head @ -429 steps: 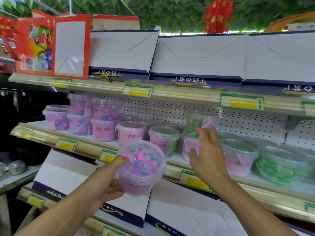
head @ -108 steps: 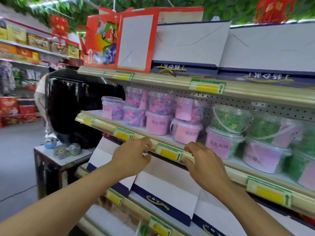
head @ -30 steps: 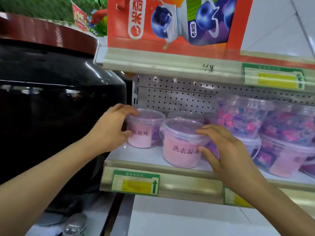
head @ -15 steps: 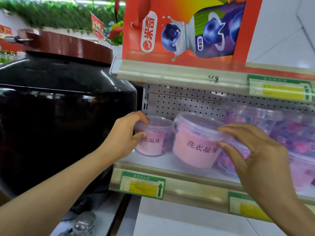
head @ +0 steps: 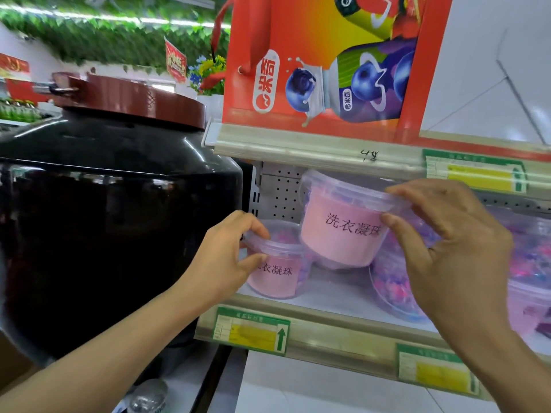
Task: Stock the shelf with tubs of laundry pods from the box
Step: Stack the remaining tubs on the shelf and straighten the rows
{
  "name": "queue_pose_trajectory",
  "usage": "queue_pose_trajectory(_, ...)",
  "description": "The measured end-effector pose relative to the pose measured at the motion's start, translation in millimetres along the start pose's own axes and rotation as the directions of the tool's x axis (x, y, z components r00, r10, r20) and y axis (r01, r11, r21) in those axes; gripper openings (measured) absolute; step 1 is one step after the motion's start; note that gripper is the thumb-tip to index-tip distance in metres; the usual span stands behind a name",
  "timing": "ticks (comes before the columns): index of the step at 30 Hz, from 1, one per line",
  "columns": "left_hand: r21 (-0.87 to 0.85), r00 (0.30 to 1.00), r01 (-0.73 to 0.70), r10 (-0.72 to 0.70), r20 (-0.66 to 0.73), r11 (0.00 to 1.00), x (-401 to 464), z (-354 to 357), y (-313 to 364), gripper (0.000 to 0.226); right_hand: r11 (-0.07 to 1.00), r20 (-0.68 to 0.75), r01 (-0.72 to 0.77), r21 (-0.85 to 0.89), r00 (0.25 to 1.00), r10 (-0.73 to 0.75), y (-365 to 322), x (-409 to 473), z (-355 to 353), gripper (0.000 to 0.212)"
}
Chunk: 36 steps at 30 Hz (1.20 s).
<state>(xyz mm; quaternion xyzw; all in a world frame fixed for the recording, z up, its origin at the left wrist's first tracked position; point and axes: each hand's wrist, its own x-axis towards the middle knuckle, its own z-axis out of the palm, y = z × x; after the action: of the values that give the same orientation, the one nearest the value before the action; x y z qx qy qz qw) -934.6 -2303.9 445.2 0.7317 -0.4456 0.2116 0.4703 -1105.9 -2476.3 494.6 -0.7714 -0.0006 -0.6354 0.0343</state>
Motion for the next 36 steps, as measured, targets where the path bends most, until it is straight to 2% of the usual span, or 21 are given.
queue_pose_trajectory(6, -0.052, 1.000, -0.013, 0.014, 0.020, 0.999, -6.6, 1.9, 8.7, 0.032, 0.994, 0.019, -0.029, 0.103, 0.999, 0.027, -4.8, 0.5, 36.4, 0.024)
queue_pose_trajectory(9, -0.164, 0.993, 0.116, -0.116, 0.007, 0.980, -4.9, 1.0, 3.3, 0.051, 0.983, 0.042, -0.110, 0.146, 0.994, 0.105, -10.6, 1.5, 50.0, 0.029)
queue_pose_trajectory(12, -0.220, 0.972, 0.231, -0.214, 0.099, 0.948, -2.9, 0.7, -3.0, 0.066, 0.959, 0.174, -0.245, 0.139, 0.960, 0.220, -19.3, -1.1, 61.4, 0.042)
queue_pose_trajectory(15, -0.233, 0.962, 0.261, -0.233, 0.140, 0.937, -2.5, 3.5, -7.9, 0.063, 0.946, 0.297, -0.294, 0.140, 0.924, 0.243, -26.2, -6.8, 71.0, 0.055)
queue_pose_trajectory(18, -0.234, 0.962, 0.263, -0.235, 0.142, 0.936, -1.7, 3.2, -11.7, 0.056, 0.942, 0.305, -0.303, 0.148, 0.920, 0.248, -27.7, -7.7, 70.3, 0.060)
queue_pose_trajectory(21, -0.252, 0.959, 0.267, -0.231, 0.163, 0.930, -2.8, -0.7, -12.9, 0.050, 0.886, 0.313, -0.414, 0.207, 0.886, 0.341, -21.5, -12.9, 59.7, 0.068)
queue_pose_trajectory(24, -0.282, 0.960, 0.268, -0.229, 0.164, 0.921, -6.1, -2.4, -11.7, 0.043, 0.807, 0.476, -0.550, 0.215, 0.780, 0.405, -12.7, -27.8, 51.9, 0.062)
queue_pose_trajectory(26, -0.298, 0.962, 0.265, -0.229, 0.151, 0.917, -8.4, -2.3, -10.9, 0.041, 0.776, 0.590, -0.590, 0.224, 0.716, 0.373, -10.9, -37.6, 51.9, 0.051)
queue_pose_trajectory(30, -0.259, 0.961, 0.274, -0.251, 0.117, 0.926, -8.9, -1.7, -8.9, 0.047, 0.759, 0.649, -0.605, 0.241, 0.682, 0.338, -9.0, -45.7, 59.1, 0.052)
queue_pose_trajectory(34, -0.216, 0.953, 0.304, -0.298, 0.063, 0.928, -7.8, -0.7, -7.7, 0.059, 0.714, 0.741, -0.652, 0.256, 0.607, 0.288, 5.1, -42.6, 57.1, 0.049)
queue_pose_trajectory(36, -0.198, 0.942, 0.335, -0.329, 0.060, 0.921, -8.8, 1.9, -5.1, 0.070, 0.815, 0.697, -0.564, 0.135, 0.639, 0.326, 15.7, -36.0, 52.8, 0.046)
